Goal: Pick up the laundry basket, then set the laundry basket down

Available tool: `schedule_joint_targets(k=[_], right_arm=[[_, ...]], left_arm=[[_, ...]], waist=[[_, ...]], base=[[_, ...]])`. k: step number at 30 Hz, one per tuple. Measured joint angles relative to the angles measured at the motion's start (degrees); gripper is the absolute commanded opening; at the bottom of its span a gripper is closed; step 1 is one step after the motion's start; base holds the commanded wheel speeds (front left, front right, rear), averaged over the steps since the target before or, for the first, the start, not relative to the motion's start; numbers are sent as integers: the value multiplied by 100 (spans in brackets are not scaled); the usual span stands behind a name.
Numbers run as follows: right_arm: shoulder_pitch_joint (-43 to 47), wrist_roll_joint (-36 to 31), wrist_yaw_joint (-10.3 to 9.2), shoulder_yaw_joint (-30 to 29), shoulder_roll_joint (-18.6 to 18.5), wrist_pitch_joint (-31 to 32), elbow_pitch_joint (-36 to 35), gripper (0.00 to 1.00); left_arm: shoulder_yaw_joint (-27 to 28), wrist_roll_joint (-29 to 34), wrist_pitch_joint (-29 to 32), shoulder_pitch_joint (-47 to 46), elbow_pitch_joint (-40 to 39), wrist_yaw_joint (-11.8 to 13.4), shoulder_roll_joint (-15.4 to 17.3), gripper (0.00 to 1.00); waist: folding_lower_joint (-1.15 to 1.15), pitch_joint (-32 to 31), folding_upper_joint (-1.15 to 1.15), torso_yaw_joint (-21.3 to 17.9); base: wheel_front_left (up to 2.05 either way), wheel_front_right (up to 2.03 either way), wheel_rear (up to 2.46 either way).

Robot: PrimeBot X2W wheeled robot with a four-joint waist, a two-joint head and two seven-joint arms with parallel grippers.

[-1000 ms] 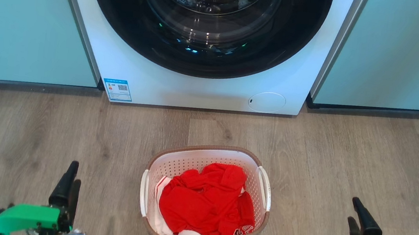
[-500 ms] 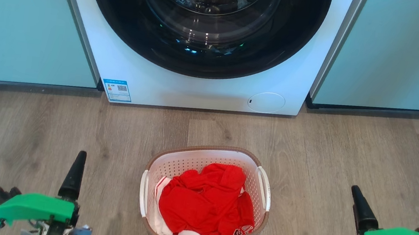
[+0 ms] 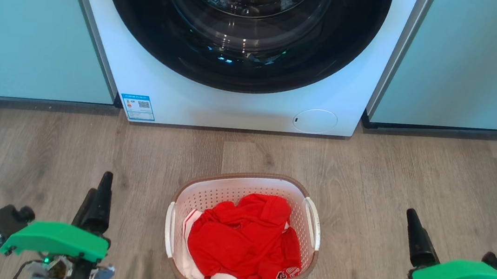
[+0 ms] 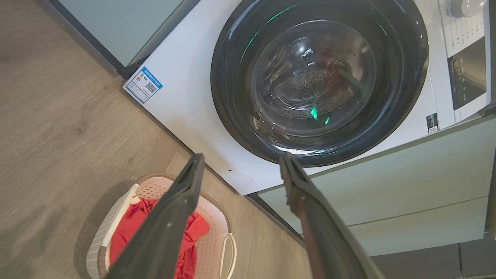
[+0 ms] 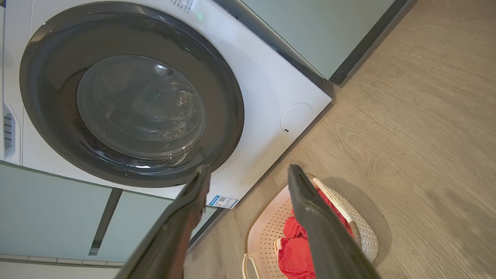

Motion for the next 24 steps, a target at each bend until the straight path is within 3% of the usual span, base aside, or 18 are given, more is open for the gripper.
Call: schedule_joint_targets(k=[24], right_arm=[[12,-1568,0,283,-7,-378,-303,100]], left_arm=[[-656,1920,-377,23,-341,553,279,100]], waist=[[0,-2,0,-47]], base=[[0,0,0]])
